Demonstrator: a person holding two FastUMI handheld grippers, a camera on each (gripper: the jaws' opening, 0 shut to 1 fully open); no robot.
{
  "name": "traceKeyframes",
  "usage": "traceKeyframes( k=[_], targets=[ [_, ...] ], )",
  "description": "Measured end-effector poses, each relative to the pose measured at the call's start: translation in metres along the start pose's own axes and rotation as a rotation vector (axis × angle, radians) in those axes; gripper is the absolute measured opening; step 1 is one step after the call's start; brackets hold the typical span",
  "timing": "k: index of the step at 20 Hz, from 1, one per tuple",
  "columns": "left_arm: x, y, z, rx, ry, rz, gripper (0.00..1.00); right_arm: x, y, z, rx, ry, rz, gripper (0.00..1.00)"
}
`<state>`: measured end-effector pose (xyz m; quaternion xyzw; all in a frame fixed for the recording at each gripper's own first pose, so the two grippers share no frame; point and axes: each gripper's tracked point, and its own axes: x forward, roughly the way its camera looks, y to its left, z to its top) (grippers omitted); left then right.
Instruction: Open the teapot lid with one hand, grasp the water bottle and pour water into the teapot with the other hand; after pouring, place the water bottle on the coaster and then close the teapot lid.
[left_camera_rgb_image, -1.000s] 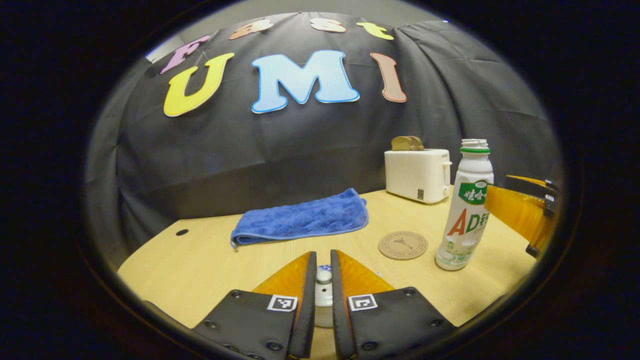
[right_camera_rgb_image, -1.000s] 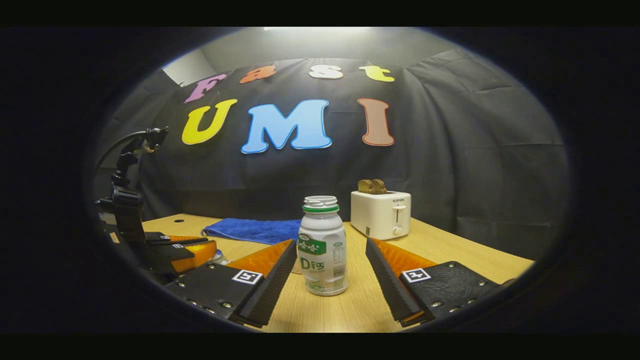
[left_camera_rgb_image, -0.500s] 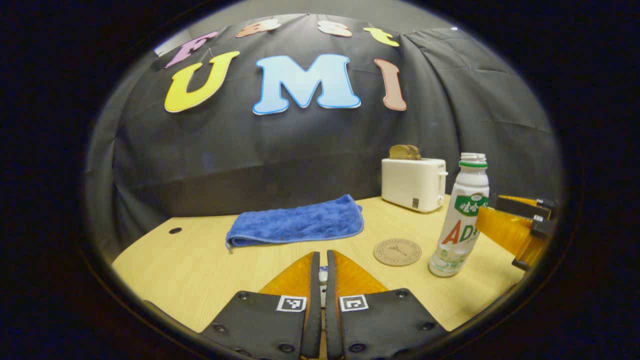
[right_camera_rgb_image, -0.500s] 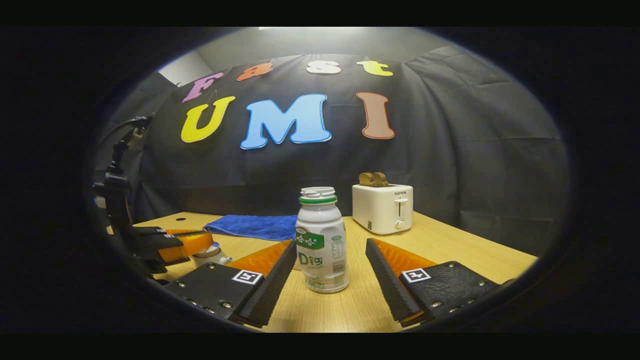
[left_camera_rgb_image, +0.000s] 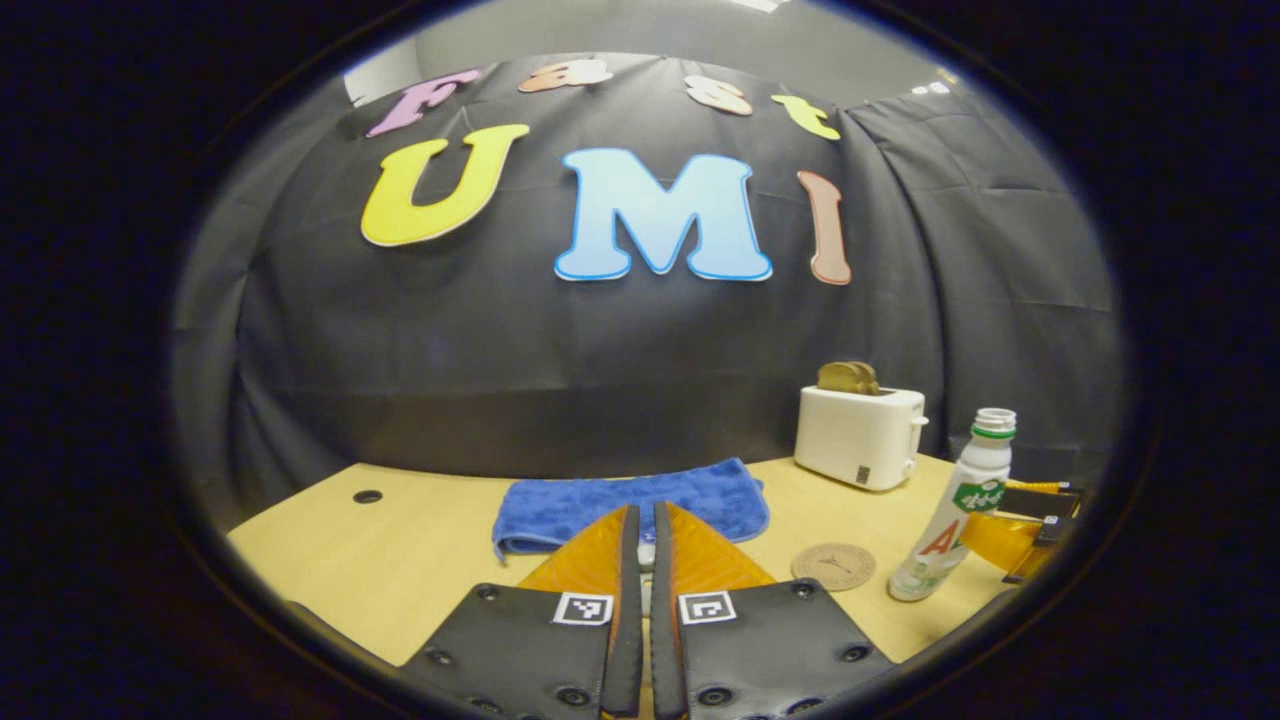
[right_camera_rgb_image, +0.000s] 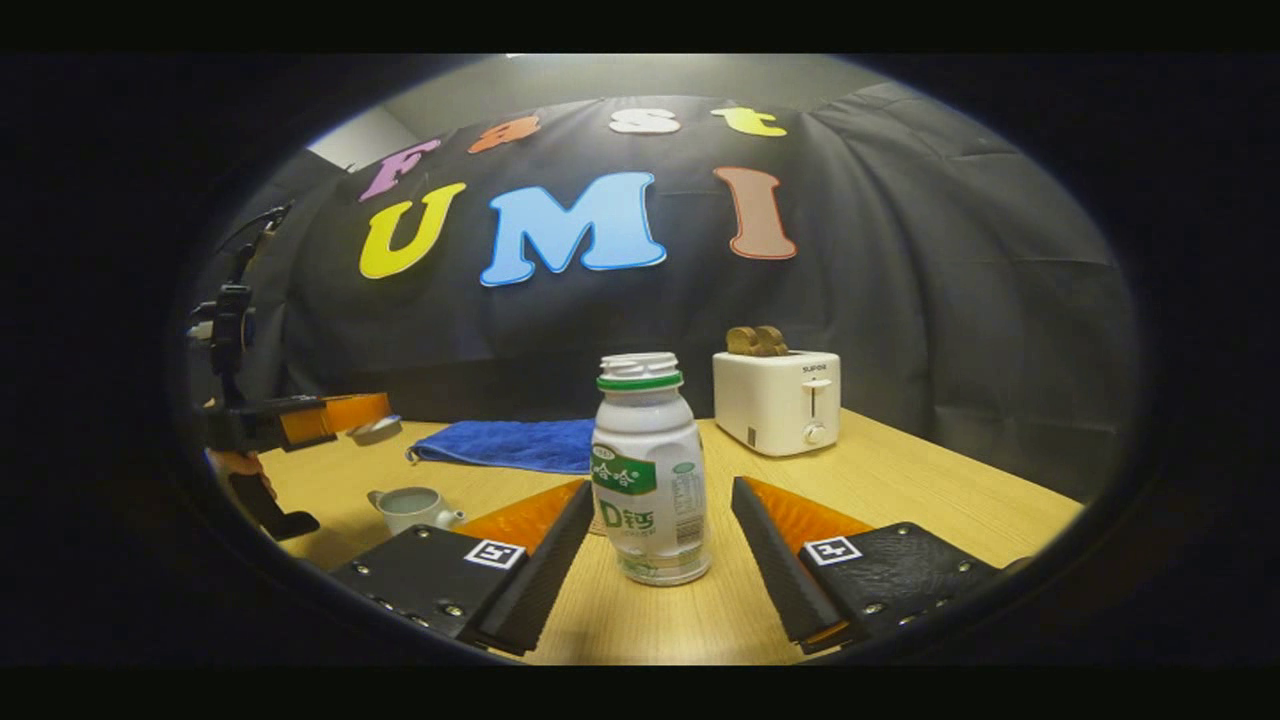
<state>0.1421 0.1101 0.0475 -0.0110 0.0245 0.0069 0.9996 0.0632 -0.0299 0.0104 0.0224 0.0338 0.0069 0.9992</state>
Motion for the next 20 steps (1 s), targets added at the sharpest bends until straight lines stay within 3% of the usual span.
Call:
traceKeyframes(
  k=[2, 3, 5, 11, 13, 14, 20],
  targets=[
    [0.006, 0.024, -0.004, 0.011, 0.004, 0.027, 0.14, 0.004, 0.002, -0.002, -0.009, 0.007, 0.000, 0.86],
    [0.007, 0.034, -0.008, 0.017, 0.009, 0.041, 0.07, 0.006, 0.002, -0.004, -0.012, 0.011, -0.001, 0.86],
    [0.007, 0.052, -0.014, 0.013, 0.018, 0.064, 0.14, 0.011, 0.004, -0.006, -0.018, 0.020, -0.001, 0.86],
    [0.007, 0.074, -0.030, -0.013, 0.037, 0.099, 0.10, 0.021, 0.006, -0.014, -0.084, 0.047, -0.002, 0.86],
    [0.008, 0.076, -0.034, -0.020, 0.041, 0.102, 0.14, 0.025, 0.004, -0.015, -0.114, 0.053, -0.012, 0.83],
    [0.008, 0.078, -0.034, -0.023, 0.042, 0.105, 0.10, 0.023, 0.006, -0.014, -0.118, 0.056, -0.019, 0.76],
    [0.006, 0.092, -0.039, -0.028, 0.049, 0.130, 0.14, 0.027, 0.014, -0.011, -0.233, 0.065, -0.028, 0.75]
  ],
)
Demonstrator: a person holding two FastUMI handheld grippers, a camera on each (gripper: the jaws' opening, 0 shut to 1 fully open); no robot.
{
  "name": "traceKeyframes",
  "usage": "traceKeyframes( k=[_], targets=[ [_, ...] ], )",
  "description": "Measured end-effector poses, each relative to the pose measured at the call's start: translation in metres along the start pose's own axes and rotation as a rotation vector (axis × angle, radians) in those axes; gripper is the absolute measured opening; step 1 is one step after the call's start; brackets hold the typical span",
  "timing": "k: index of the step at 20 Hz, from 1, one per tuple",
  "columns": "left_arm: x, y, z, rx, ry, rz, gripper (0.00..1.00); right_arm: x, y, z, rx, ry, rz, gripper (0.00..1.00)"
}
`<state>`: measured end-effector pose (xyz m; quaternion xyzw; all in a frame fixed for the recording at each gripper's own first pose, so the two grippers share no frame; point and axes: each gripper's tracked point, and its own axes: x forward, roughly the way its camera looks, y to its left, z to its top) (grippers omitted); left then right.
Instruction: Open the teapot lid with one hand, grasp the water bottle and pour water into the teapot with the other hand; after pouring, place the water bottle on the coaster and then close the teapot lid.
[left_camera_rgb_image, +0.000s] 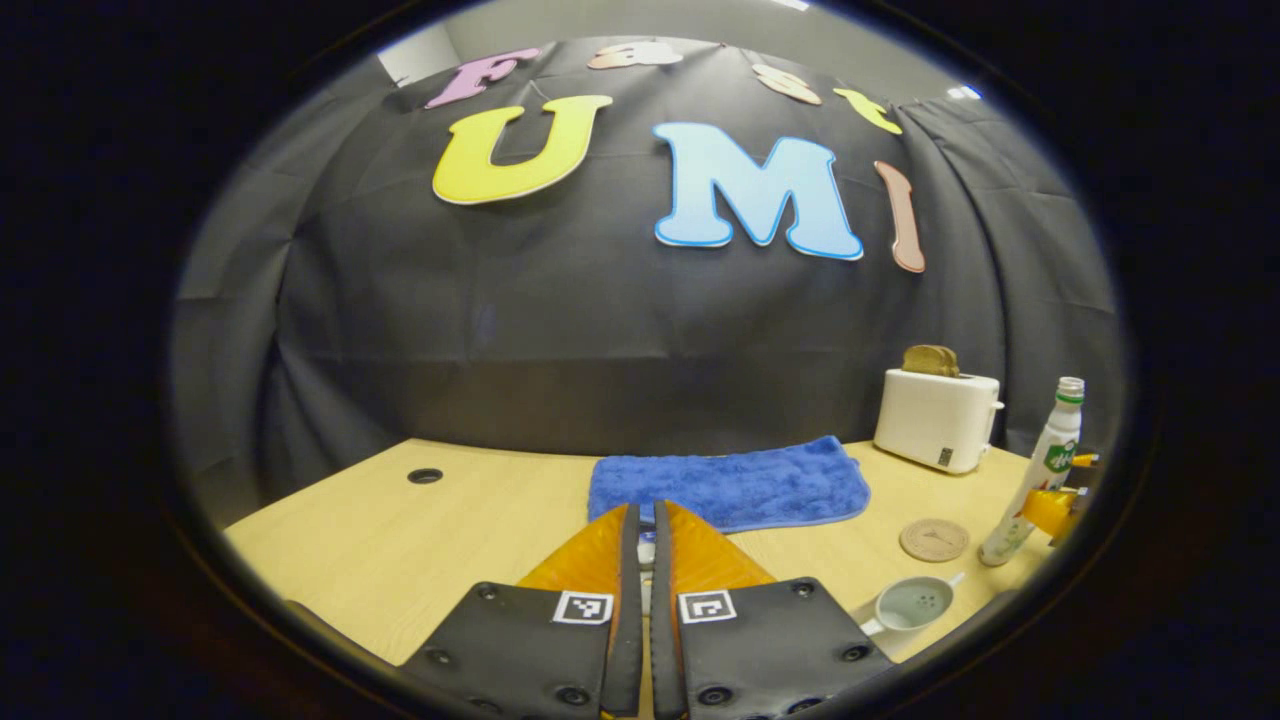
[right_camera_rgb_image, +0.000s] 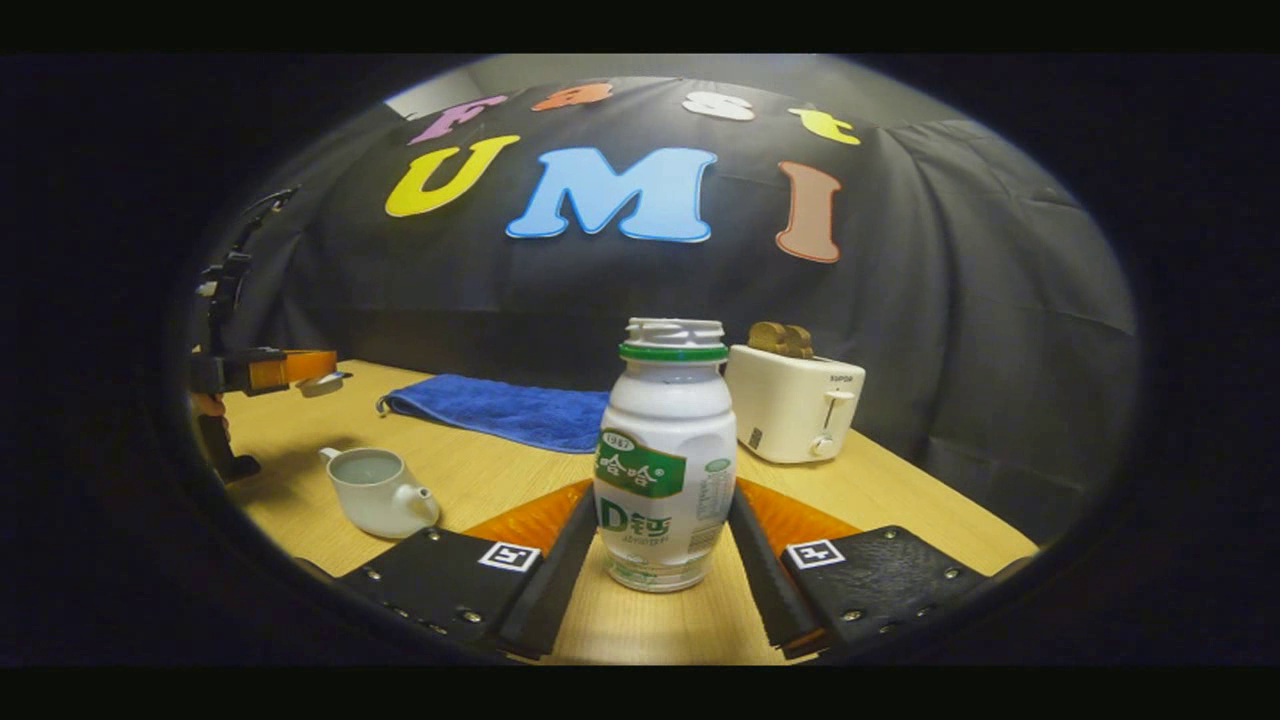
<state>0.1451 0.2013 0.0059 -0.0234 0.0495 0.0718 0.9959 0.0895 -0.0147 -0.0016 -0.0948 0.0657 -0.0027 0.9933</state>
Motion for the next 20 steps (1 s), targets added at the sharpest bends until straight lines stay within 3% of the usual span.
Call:
traceKeyframes(
  k=[1, 2, 3, 16, 20],
  targets=[
    [0.000, 0.002, 0.000, 0.001, 0.000, 0.004, 0.10, 0.000, 0.001, 0.000, -0.028, 0.002, -0.003, 0.75],
    [-0.001, 0.003, -0.001, -0.003, 0.001, 0.005, 0.14, 0.001, 0.003, 0.002, -0.063, 0.005, -0.006, 0.75],
    [0.000, 0.005, -0.003, -0.009, 0.003, 0.007, 0.10, 0.002, 0.003, 0.002, -0.105, 0.007, -0.015, 0.75],
    [0.000, 0.018, -0.014, -0.051, 0.025, 0.023, 0.10, 0.012, 0.008, 0.036, -0.727, -0.068, -0.117, 0.75],
    [0.000, 0.018, -0.016, -0.052, 0.028, 0.024, 0.10, 0.011, 0.015, 0.038, -0.862, -0.097, -0.129, 0.75]
  ],
)
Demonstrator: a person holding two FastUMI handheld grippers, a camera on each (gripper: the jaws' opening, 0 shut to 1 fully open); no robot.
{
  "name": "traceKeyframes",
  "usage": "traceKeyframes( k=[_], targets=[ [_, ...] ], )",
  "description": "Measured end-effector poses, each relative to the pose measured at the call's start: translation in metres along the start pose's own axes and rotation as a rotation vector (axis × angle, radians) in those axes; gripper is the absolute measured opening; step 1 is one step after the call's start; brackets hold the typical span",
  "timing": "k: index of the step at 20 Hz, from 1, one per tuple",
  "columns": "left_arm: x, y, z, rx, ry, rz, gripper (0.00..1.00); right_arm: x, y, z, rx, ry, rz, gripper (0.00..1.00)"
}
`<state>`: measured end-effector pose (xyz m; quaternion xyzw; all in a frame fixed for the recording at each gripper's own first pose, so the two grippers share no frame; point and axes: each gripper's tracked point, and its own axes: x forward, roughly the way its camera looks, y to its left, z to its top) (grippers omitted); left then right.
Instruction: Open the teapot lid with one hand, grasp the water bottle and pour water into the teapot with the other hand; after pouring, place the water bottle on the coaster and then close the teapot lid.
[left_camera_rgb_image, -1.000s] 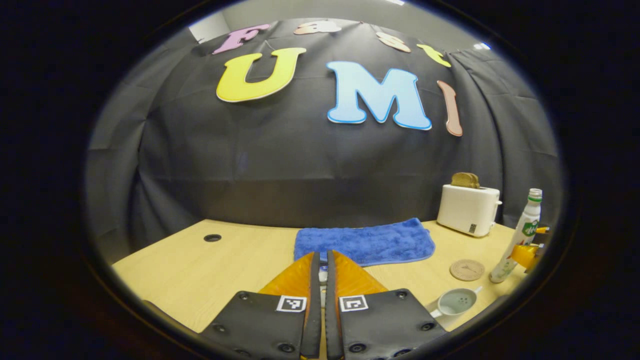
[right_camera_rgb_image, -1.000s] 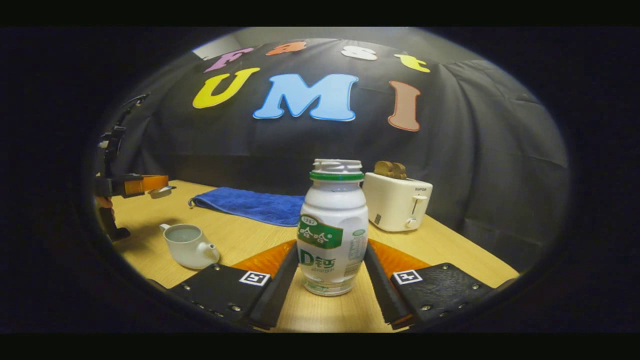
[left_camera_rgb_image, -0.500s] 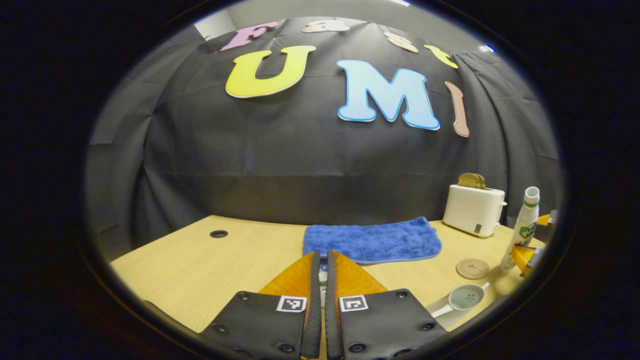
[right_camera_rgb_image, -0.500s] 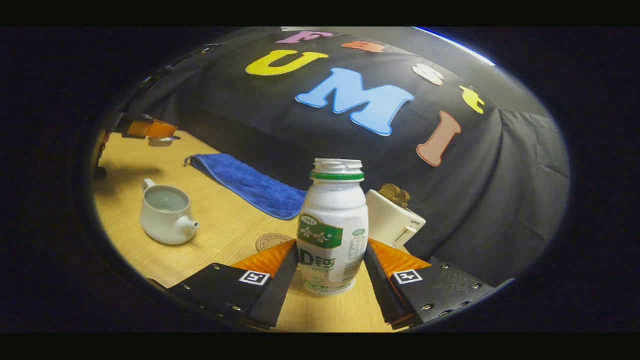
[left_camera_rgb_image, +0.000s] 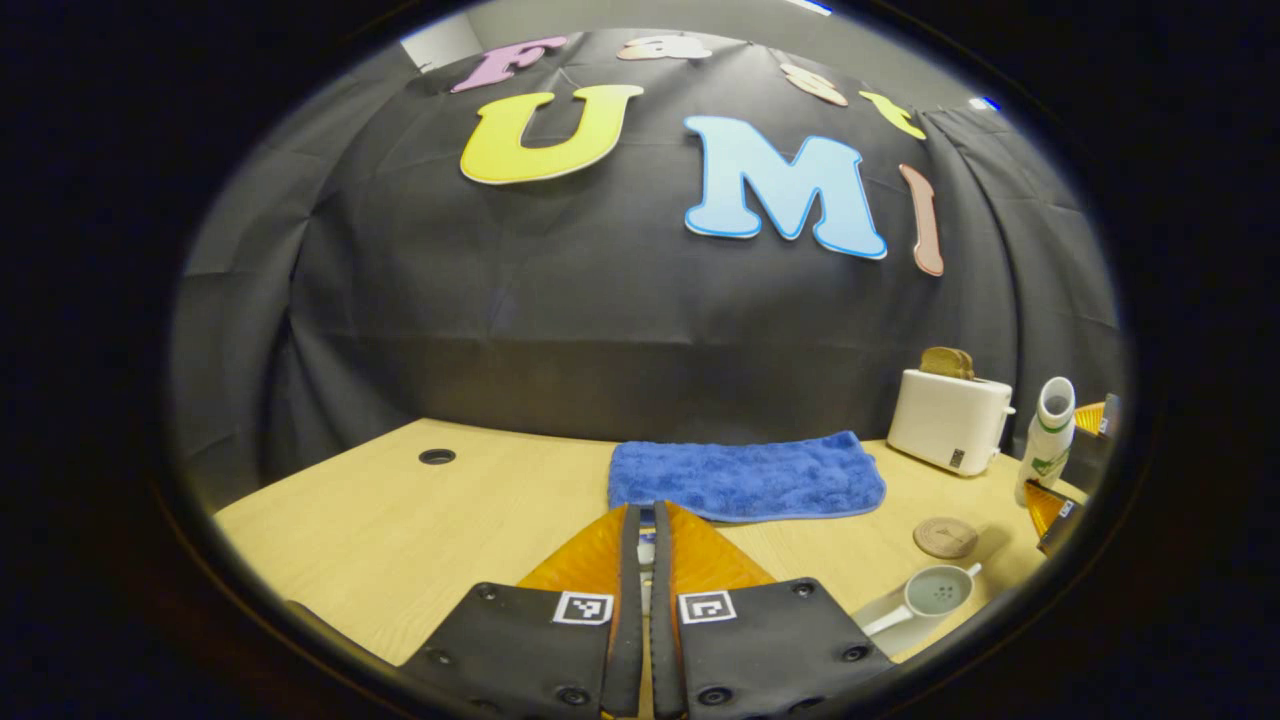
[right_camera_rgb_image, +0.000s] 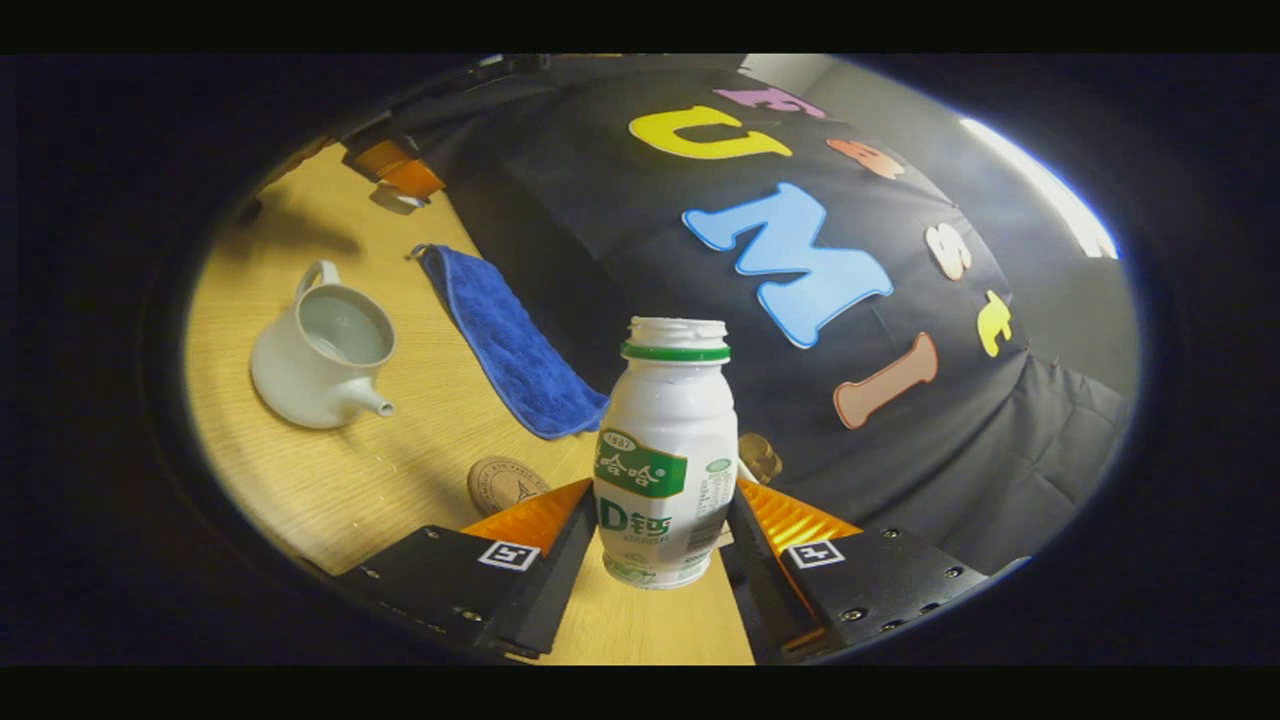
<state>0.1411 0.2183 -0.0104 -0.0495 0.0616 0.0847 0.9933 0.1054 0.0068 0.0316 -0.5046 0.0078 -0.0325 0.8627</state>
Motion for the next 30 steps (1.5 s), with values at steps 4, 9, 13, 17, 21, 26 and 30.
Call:
traceKeyframes(
  k=[4, 9, 13, 17, 21, 26, 30],
  targets=[
    [0.001, 0.002, -0.002, -0.009, 0.004, 0.000, 0.10, -0.006, 0.003, 0.006, -0.105, -0.029, -0.012, 0.75],
    [0.003, 0.002, -0.007, -0.013, 0.011, 0.001, 0.10, -0.009, 0.005, 0.015, -0.205, -0.061, -0.013, 0.75],
    [0.003, 0.004, -0.005, -0.020, 0.009, 0.000, 0.10, -0.011, 0.005, 0.021, -0.293, -0.082, -0.029, 0.75],
    [0.003, 0.007, -0.006, -0.029, 0.010, 0.002, 0.10, -0.012, 0.006, 0.024, -0.376, -0.103, -0.030, 0.75],
    [0.003, 0.009, -0.008, -0.029, 0.016, 0.008, 0.10, -0.011, 0.005, 0.029, -0.448, -0.121, -0.030, 0.75],
    [0.004, 0.011, -0.010, -0.028, 0.024, 0.012, 0.10, -0.008, 0.003, 0.037, -0.498, -0.148, -0.038, 0.75],
    [0.005, 0.011, -0.012, -0.027, 0.029, 0.010, 0.10, -0.007, 0.002, 0.042, -0.535, -0.166, -0.038, 0.75]
  ],
)
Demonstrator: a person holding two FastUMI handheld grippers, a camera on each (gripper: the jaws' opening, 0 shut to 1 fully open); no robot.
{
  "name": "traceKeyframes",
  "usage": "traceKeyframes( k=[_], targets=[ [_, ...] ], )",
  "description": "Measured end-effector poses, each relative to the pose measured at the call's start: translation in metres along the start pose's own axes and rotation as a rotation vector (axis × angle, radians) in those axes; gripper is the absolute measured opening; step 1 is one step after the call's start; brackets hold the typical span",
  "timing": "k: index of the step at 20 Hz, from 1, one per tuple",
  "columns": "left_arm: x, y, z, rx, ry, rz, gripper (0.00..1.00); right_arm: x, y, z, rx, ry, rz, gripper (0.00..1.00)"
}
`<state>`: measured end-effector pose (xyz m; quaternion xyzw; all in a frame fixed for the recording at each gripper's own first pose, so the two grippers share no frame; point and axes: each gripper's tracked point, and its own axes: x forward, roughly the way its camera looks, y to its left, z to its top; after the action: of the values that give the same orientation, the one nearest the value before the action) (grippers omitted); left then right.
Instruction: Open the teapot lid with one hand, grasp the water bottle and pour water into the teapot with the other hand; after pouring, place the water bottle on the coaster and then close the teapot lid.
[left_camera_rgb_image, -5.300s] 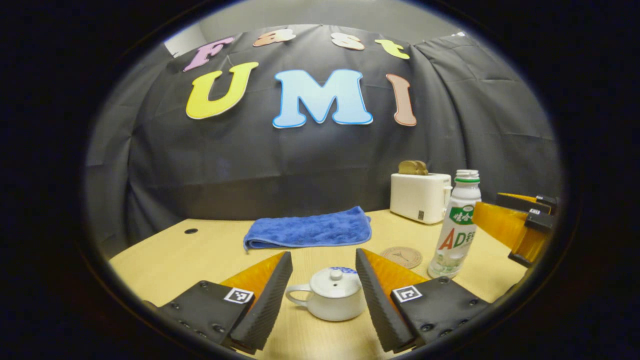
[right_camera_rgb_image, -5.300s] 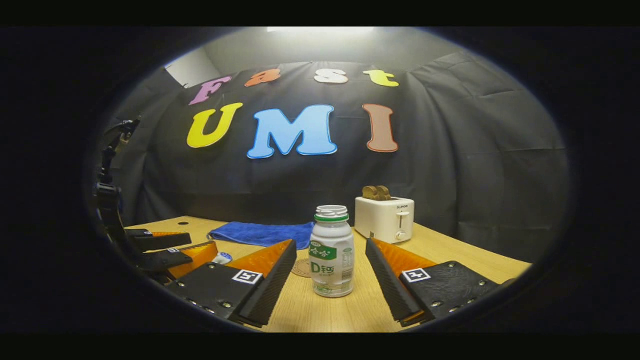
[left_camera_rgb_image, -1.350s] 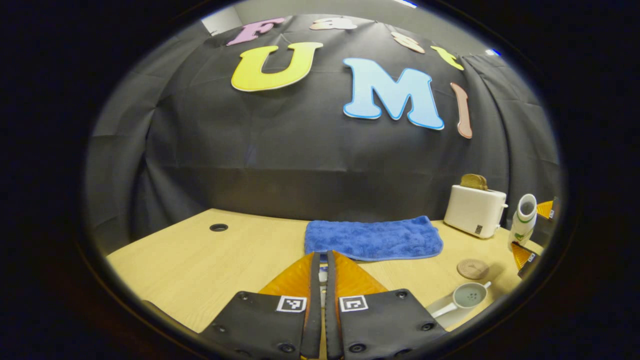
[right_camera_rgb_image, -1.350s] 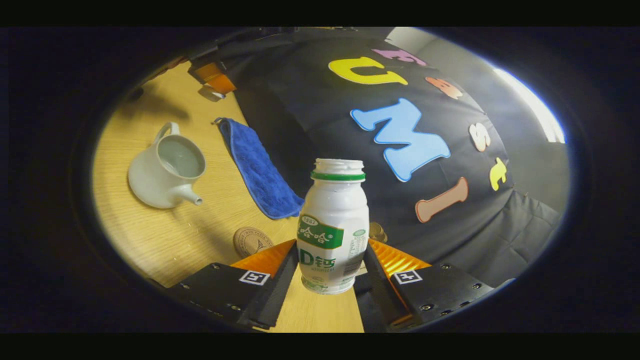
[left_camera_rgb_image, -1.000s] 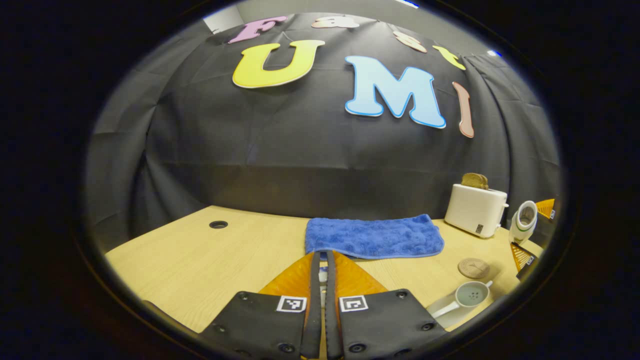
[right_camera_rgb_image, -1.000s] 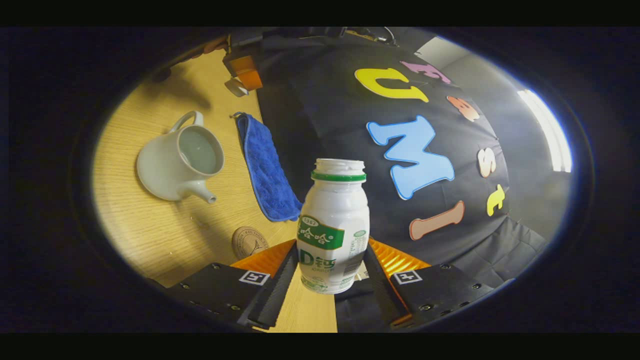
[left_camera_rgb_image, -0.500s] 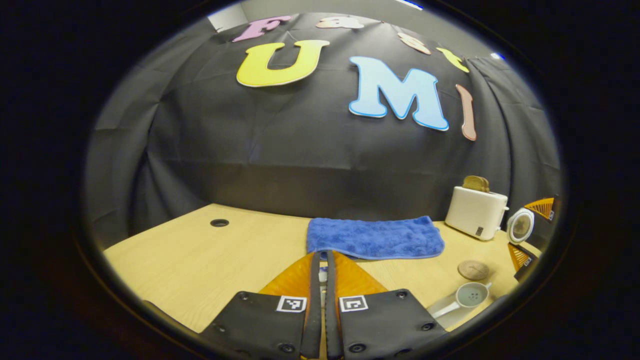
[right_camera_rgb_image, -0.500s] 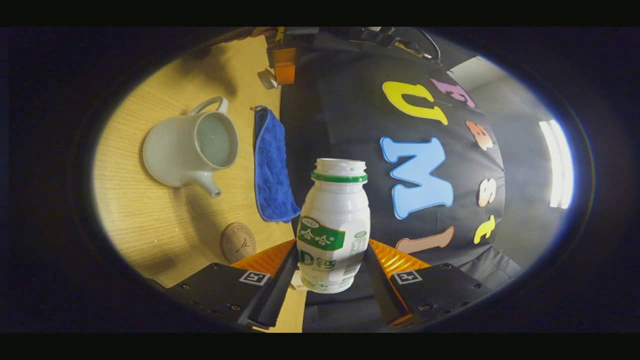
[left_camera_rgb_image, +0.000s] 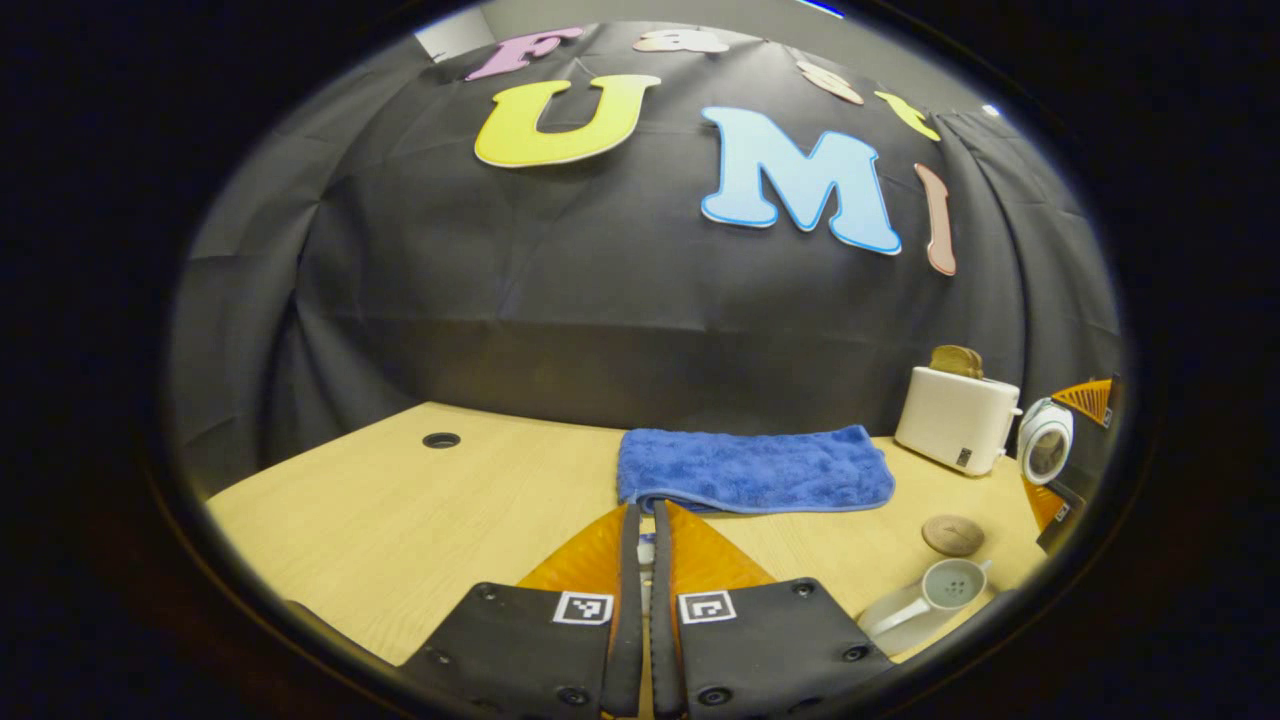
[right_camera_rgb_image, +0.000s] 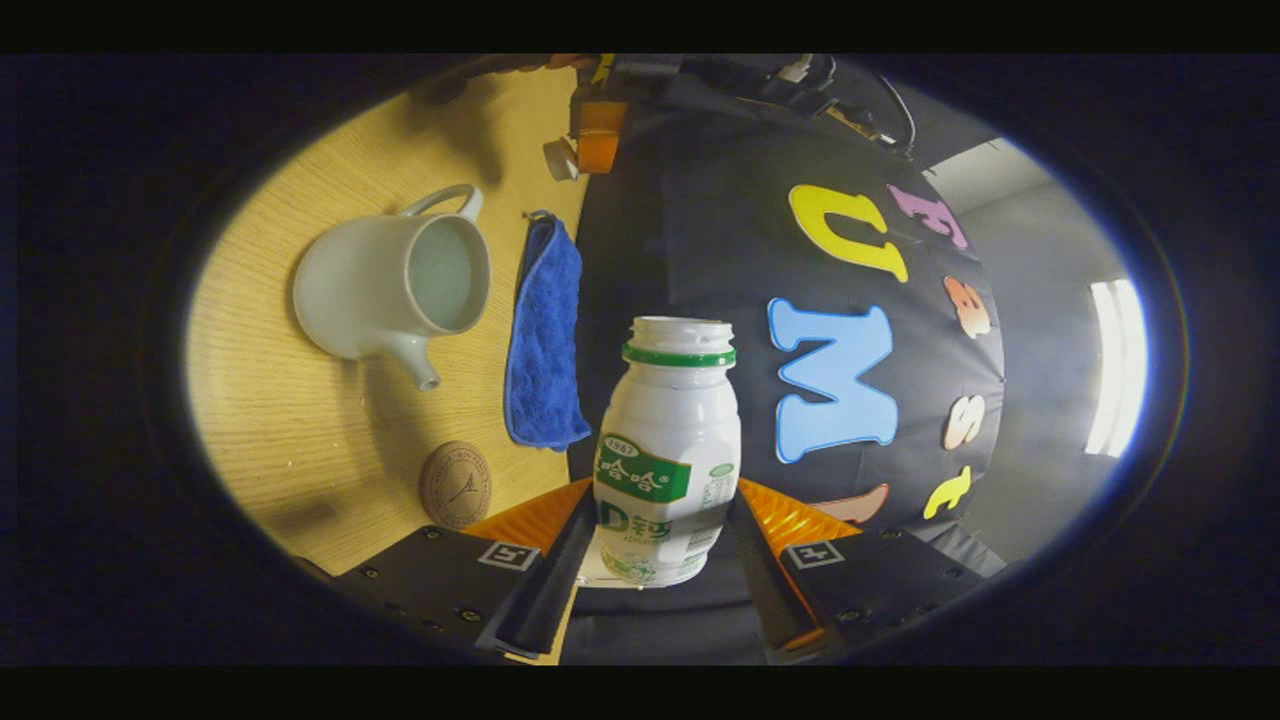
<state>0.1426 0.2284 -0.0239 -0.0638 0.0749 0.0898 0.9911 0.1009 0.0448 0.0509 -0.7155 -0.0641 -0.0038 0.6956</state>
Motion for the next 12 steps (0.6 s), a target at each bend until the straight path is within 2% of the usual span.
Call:
traceKeyframes(
  k=[8, 9, 11, 12],
  targets=[
    [0.003, -0.002, -0.003, 0.002, 0.012, -0.004, 0.10, 0.003, -0.008, 0.002, -0.068, -0.017, -0.027, 0.75],
    [0.003, -0.003, -0.005, 0.002, 0.013, -0.006, 0.14, 0.004, -0.009, 0.002, -0.079, -0.023, -0.030, 0.75],
    [0.001, -0.003, -0.006, 0.003, 0.014, -0.006, 0.14, 0.005, -0.013, 0.003, -0.105, -0.034, -0.044, 0.74],
    [0.002, -0.003, -0.005, 0.003, 0.015, -0.007, 0.10, 0.005, -0.015, 0.004, -0.117, -0.038, -0.048, 0.75]
  ],
)
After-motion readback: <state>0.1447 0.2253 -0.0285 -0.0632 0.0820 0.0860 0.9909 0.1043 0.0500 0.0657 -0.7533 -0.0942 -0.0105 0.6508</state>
